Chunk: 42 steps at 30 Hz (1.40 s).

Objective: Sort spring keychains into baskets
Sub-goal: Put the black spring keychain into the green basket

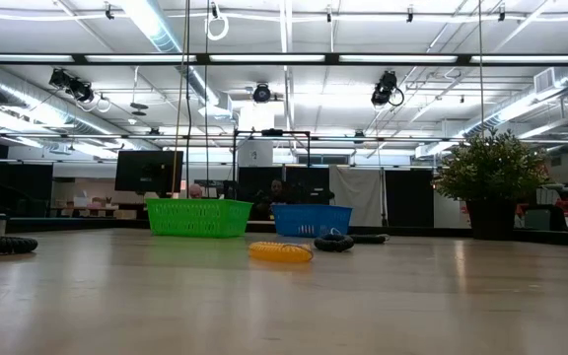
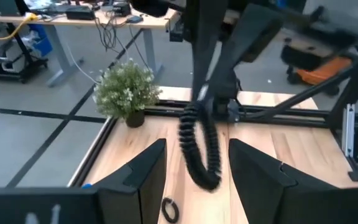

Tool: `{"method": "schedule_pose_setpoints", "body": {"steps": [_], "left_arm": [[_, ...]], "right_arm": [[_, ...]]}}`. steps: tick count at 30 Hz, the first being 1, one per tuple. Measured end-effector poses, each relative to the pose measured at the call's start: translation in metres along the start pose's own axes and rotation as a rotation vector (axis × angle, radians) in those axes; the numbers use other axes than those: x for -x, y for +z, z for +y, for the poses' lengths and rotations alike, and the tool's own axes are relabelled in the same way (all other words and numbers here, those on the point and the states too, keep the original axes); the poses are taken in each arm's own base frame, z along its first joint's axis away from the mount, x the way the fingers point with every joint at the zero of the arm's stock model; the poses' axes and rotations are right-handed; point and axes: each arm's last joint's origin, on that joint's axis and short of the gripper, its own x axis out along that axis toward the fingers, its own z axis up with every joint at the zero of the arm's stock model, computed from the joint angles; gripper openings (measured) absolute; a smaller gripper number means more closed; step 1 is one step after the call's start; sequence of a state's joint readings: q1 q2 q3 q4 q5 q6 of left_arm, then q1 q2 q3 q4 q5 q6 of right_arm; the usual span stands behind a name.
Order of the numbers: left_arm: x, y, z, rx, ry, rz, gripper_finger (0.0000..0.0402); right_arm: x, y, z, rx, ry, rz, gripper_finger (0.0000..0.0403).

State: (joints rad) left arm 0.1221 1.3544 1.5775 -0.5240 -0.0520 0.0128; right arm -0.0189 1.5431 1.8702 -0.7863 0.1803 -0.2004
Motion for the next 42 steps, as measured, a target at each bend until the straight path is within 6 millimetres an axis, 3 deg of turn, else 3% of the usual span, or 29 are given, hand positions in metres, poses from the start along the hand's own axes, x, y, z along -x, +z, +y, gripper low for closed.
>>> {"method": "schedule_pose_setpoints", "body": {"steps": [4, 17, 30, 37, 42], "left_arm": [[0.001, 0.001, 0.002, 0.003, 0.01, -0.014, 0.0177], [0.0, 0.004, 0.003, -0.001, 0.047, -0.041, 0.0172], [0.0, 0.004, 0.003, -0.011, 0.047, -0.039, 0.0024], [0.0, 0.004, 0.003, -0.029, 0.047, -0.037, 0.0019], [0.0, 0.003, 0.003, -0.033, 0.047, -0.03, 0.0021]], "right_arm": [[-0.003, 0.008, 0.0, -0.014, 0.007, -0.084, 0.0], [-0.004, 0.01, 0.001, -0.016, 0.044, -0.113, 0.0], [-0.004, 0.01, 0.001, -0.015, 0.044, -0.113, 0.0001], [-0.002, 0.009, 0.001, 0.009, 0.046, -0.1, 0.0052], [0.012, 0.005, -0.001, 0.006, 0.054, -0.065, 0.0106]]}}
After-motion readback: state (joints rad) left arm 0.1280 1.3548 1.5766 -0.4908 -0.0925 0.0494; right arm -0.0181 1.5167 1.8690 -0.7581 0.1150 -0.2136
